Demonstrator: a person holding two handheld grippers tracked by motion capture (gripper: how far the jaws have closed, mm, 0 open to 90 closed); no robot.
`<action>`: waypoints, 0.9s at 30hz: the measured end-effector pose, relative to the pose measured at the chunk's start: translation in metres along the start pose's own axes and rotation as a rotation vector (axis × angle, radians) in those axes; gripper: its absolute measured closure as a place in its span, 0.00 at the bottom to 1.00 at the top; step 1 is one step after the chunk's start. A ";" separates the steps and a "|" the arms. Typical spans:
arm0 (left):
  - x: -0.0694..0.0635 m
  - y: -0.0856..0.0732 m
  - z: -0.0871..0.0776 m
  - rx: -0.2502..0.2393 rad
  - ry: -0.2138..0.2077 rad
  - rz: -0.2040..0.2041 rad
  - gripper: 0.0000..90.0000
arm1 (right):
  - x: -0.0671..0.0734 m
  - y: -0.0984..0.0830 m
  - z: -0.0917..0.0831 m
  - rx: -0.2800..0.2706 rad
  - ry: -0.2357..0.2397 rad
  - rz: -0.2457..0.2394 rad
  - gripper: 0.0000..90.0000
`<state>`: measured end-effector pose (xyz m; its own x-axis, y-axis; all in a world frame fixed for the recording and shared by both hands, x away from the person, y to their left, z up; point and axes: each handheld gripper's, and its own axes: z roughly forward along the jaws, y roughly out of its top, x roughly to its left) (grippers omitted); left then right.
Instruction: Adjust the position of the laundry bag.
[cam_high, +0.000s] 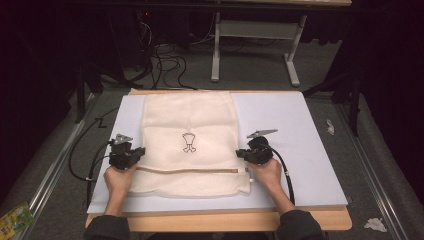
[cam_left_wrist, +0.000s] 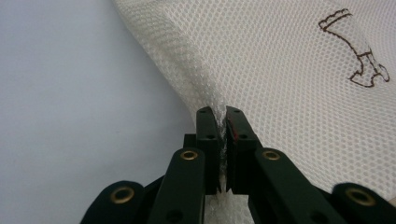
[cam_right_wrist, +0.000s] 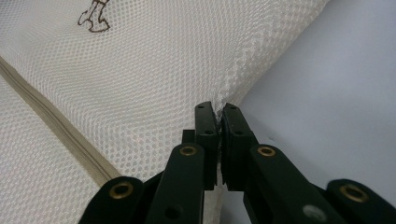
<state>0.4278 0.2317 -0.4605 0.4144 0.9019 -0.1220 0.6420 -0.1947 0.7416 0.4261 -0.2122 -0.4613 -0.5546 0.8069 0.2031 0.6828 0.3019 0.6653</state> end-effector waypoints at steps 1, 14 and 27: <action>-0.001 0.001 0.000 -0.002 -0.004 -0.001 0.96 | -0.001 -0.001 -0.003 -0.010 -0.003 0.004 0.98; -0.019 0.010 0.007 -0.023 -0.054 0.020 0.96 | -0.018 -0.009 -0.022 -0.042 -0.035 0.028 0.98; -0.046 0.023 0.019 -0.034 -0.093 0.057 0.96 | -0.036 -0.019 -0.044 -0.066 -0.078 0.056 0.98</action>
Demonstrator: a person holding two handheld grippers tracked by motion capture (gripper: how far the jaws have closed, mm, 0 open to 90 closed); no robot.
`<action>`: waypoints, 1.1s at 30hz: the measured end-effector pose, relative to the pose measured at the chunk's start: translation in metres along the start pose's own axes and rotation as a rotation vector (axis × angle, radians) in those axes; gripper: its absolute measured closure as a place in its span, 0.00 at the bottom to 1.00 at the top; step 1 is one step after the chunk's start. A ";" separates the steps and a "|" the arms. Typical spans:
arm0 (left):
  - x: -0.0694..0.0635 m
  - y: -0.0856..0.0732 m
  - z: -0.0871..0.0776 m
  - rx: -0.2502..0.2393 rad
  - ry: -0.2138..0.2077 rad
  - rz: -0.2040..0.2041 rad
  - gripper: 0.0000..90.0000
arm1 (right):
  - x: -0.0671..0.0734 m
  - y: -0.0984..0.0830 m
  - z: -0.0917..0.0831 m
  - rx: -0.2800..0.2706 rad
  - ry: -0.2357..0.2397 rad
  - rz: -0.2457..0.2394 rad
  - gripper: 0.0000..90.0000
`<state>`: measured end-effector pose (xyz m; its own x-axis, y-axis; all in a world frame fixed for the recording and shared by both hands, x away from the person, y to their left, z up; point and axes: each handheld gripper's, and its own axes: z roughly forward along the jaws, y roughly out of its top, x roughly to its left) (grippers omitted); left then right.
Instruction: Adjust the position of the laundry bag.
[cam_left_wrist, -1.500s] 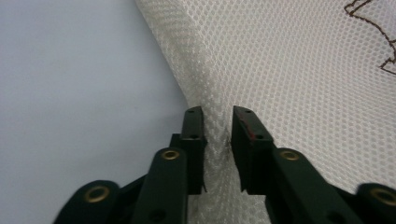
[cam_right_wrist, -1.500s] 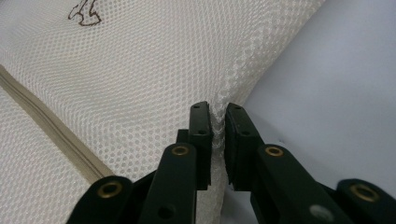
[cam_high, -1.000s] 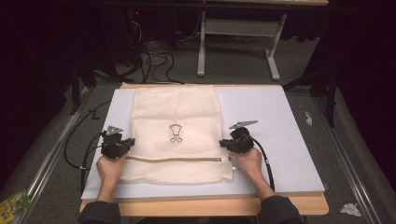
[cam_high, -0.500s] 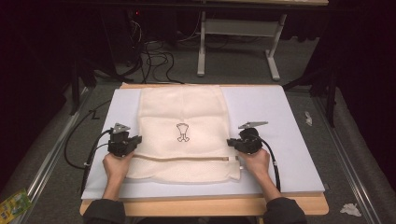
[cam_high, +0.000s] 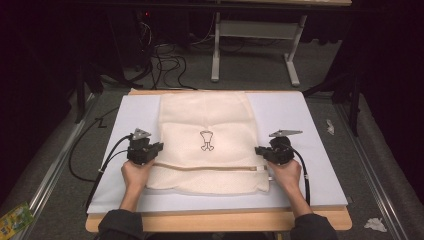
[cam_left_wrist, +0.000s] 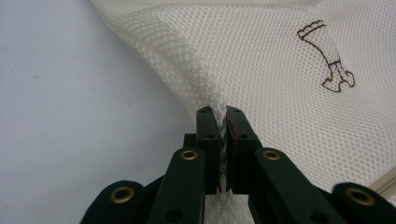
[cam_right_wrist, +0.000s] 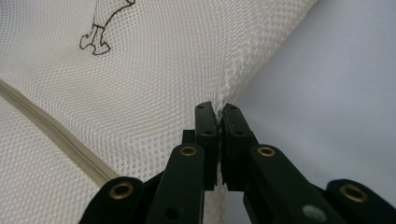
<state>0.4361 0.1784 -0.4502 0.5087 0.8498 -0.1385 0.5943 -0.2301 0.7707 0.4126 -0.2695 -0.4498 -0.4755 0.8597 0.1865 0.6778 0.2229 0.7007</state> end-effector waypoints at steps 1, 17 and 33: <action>-0.004 0.002 0.003 -0.001 -0.004 0.004 0.96 | -0.004 -0.002 -0.004 -0.001 -0.008 0.011 0.98; -0.030 0.012 0.019 -0.008 -0.042 0.045 0.95 | -0.028 -0.015 -0.023 -0.025 -0.055 0.050 0.98; -0.036 0.007 0.029 0.027 -0.001 0.090 0.92 | -0.034 -0.024 -0.023 -0.021 -0.064 0.068 0.95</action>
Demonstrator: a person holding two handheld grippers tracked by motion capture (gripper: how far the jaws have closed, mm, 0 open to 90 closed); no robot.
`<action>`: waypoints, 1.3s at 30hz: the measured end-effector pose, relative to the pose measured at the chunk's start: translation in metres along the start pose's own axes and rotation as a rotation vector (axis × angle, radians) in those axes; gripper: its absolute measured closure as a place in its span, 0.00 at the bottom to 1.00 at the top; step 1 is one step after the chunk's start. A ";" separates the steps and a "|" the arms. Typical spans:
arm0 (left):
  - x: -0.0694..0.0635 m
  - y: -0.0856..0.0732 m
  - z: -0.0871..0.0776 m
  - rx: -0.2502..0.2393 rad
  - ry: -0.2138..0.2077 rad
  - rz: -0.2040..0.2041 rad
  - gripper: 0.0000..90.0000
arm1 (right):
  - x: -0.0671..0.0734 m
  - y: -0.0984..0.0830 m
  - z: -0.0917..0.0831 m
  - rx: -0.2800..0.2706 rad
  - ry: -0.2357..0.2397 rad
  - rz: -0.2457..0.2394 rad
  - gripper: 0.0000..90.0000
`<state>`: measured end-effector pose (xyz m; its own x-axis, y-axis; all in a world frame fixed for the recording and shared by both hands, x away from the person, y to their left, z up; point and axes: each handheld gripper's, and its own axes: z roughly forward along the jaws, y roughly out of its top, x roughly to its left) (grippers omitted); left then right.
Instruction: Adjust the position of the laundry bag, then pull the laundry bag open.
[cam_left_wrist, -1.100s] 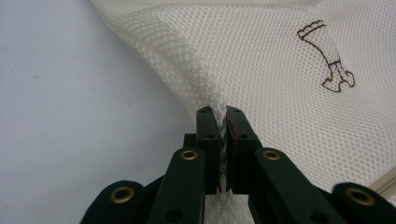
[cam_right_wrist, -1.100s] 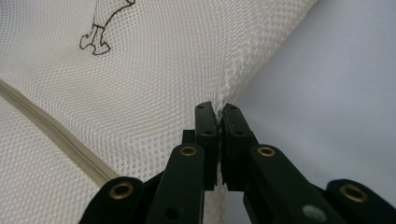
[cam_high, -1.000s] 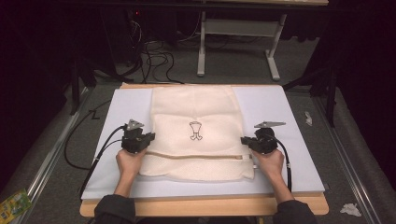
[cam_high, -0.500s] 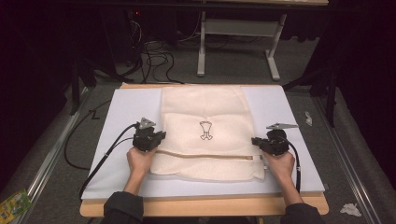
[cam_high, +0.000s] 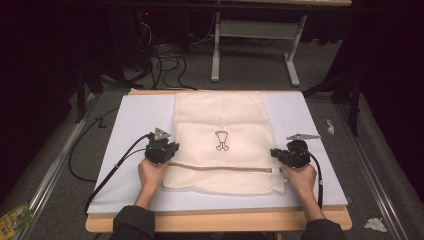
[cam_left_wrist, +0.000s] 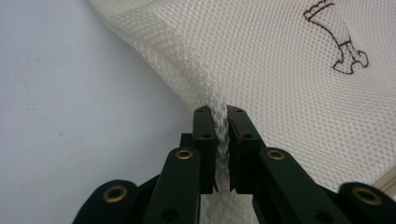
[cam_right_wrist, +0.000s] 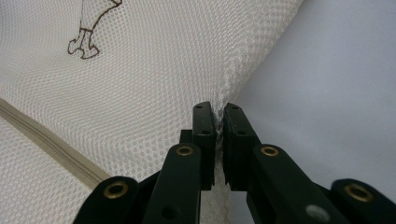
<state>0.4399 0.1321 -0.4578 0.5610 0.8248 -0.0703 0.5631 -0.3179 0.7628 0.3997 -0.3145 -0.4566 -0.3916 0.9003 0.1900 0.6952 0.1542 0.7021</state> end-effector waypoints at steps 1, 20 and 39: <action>-0.001 -0.001 0.000 0.001 0.006 0.007 0.92 | 0.000 0.000 0.000 0.002 -0.001 0.002 0.95; -0.004 -0.011 -0.017 -0.084 0.043 0.025 0.58 | -0.003 -0.006 -0.008 -0.078 -0.016 0.035 0.57; -0.046 -0.035 -0.016 -0.180 -0.066 0.060 0.52 | 0.001 -0.019 -0.012 -0.063 0.024 0.047 0.48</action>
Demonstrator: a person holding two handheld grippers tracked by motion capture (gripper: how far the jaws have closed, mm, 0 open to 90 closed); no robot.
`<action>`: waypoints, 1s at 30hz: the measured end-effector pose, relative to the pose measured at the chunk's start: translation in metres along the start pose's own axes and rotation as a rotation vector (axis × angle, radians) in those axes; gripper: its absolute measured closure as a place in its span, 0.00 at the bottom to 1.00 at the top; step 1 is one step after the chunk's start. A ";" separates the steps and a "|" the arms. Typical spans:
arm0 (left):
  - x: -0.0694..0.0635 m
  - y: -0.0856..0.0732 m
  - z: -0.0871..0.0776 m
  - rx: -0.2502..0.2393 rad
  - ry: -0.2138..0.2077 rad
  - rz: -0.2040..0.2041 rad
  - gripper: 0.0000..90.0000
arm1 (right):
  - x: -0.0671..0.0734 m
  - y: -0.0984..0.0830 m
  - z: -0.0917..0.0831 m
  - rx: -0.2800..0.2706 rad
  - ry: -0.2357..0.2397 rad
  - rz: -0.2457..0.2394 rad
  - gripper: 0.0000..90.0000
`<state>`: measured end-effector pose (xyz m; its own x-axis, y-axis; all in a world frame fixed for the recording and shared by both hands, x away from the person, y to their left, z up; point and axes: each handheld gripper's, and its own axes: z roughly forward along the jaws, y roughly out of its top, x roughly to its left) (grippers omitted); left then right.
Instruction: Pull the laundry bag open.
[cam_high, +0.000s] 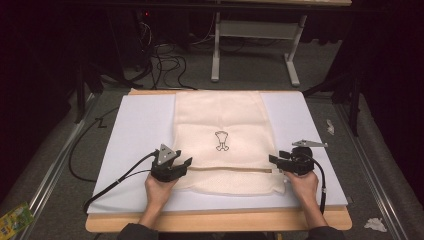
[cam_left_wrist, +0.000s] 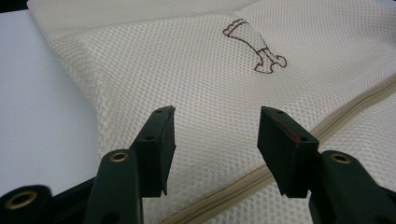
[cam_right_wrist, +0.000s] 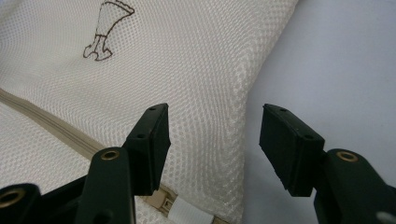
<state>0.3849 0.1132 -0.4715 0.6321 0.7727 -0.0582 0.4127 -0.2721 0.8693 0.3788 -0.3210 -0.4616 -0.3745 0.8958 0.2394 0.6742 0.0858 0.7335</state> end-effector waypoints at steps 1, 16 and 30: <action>0.000 -0.001 0.002 0.002 -0.004 -0.005 0.52 | 0.001 0.000 0.001 0.005 0.001 -0.001 0.49; -0.003 -0.006 0.012 0.033 -0.002 -0.027 0.51 | 0.009 -0.004 0.015 0.100 0.017 0.005 0.49; -0.003 -0.005 0.016 0.075 -0.005 -0.028 0.51 | 0.025 -0.003 0.019 0.144 -0.045 -0.105 0.73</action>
<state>0.3914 0.1028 -0.4835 0.6225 0.7780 -0.0848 0.4784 -0.2925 0.8280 0.3803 -0.2908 -0.4699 -0.4212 0.8968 0.1351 0.7183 0.2389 0.6534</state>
